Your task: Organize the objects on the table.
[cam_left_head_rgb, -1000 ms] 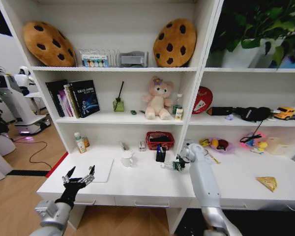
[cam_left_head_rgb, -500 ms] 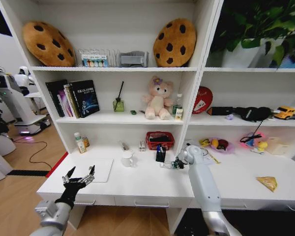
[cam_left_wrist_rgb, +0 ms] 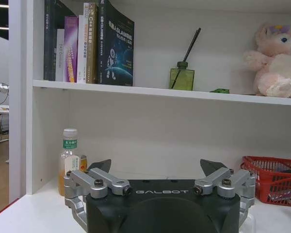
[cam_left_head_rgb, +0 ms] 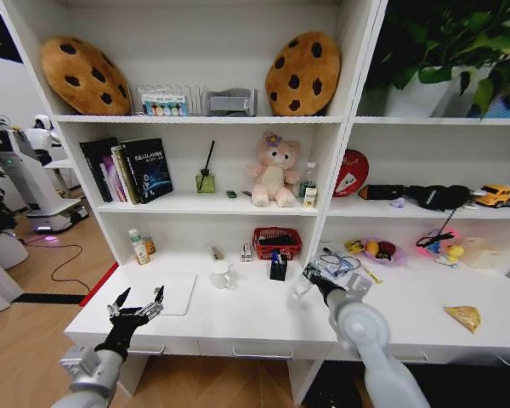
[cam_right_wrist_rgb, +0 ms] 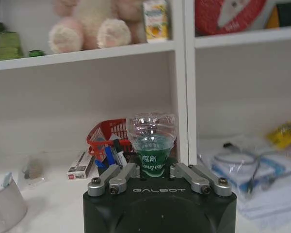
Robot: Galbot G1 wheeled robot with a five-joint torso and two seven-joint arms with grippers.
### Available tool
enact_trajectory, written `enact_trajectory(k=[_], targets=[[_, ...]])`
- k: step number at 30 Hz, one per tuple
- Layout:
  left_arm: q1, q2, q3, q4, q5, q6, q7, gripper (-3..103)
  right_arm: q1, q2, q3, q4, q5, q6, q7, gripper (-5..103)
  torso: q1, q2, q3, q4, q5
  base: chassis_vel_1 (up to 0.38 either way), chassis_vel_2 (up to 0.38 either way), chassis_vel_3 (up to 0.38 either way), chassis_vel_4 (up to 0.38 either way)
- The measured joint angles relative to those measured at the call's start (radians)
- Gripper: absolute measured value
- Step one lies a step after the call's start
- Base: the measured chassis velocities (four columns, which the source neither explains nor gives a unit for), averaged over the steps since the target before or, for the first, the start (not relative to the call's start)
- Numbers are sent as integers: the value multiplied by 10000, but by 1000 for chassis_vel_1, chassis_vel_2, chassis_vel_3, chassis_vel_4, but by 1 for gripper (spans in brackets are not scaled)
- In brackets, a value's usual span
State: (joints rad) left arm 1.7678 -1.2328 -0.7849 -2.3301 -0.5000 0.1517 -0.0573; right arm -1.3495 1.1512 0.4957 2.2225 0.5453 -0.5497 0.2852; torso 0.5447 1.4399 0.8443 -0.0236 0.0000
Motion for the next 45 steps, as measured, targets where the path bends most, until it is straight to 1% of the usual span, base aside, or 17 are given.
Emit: enact_trajectory(k=[1,2,3,4,6,7,8,10,12,16,24,33,41,42,43,44,45], targets=[[0,0,0,-1,0,0,0,100,-117,-106,-16,55,-630,189,-384,21,1,0,0,4,1,0,0,0,0],[0,0,0,-1,0,0,0,100,-117,-106,-16,55,-630,189,-384,21,1,0,0,4,1,0,0,0,0],[0,0,0,0,0,0,0,100,-194,-169,-54,108,-1030,376,-588,21,1,0,1,4,1,0,0,0,0],[0,0,0,0,0,0,0,100,-366,-248,-113,230,-1777,767,-922,21,2,-1,1,5,1,0,0,0,0],[-1,0,0,0,0,0,0,100,-690,-266,-149,435,-2750,1267,-1310,21,2,-1,1,5,0,0,0,0,0],[-1,0,0,0,0,0,0,100,-690,-266,-149,435,-2750,1267,-1310,21,2,-1,1,5,0,0,0,0,0],[0,0,0,0,0,0,0,100,-945,-200,-148,588,-3150,1476,-1456,21,2,0,1,2,-1,0,0,0,0],[0,0,0,0,0,0,0,100,-1264,-75,-99,762,-3389,1576,-1478,21,1,0,0,1,-1,0,0,0,0],[0,0,0,-1,0,0,0,100,-1385,-30,-51,819,-3434,1624,-1478,21,1,0,0,0,-1,0,0,0,0],[0,0,0,0,0,0,0,100,-1446,25,264,1060,-2966,1633,-1255,21,2,-1,2,3,-1,0,0,0,0],[0,0,-1,0,0,0,0,100,-1516,91,289,1185,-2714,1534,-1044,21,3,-2,2,2,-1,-39,-85,38,92],[0,0,-1,0,0,0,-1,100,-1539,-83,406,1255,-2373,1456,-785,21,3,-2,2,1,1,-135,-266,134,280],[0,0,0,0,0,0,-1,100,-1871,95,182,1523,-2375,1399,-511,21,3,-1,1,4,-2,-237,-332,242,342],[0,0,-1,0,0,0,-1,100,-2156,171,150,1714,-2171,1239,-309,21,3,-1,2,0,-3,-301,-341,330,370],[1,0,-1,0,0,0,-1,100,-2401,228,150,1913,-1707,939,-55,21,1,-1,1,2,0,-340,-358,330,357],[1,0,-1,0,0,0,-1,100,-2401,228,150,1913,-1707,939,-55,21,1,-1,1,2,0,-340,-358,330,357],[0,0,0,-1,0,0,0,100,-2577,254,182,2067,-1321,672,204,21,2,-2,2,-4,-4,-328,-344,299,357]])
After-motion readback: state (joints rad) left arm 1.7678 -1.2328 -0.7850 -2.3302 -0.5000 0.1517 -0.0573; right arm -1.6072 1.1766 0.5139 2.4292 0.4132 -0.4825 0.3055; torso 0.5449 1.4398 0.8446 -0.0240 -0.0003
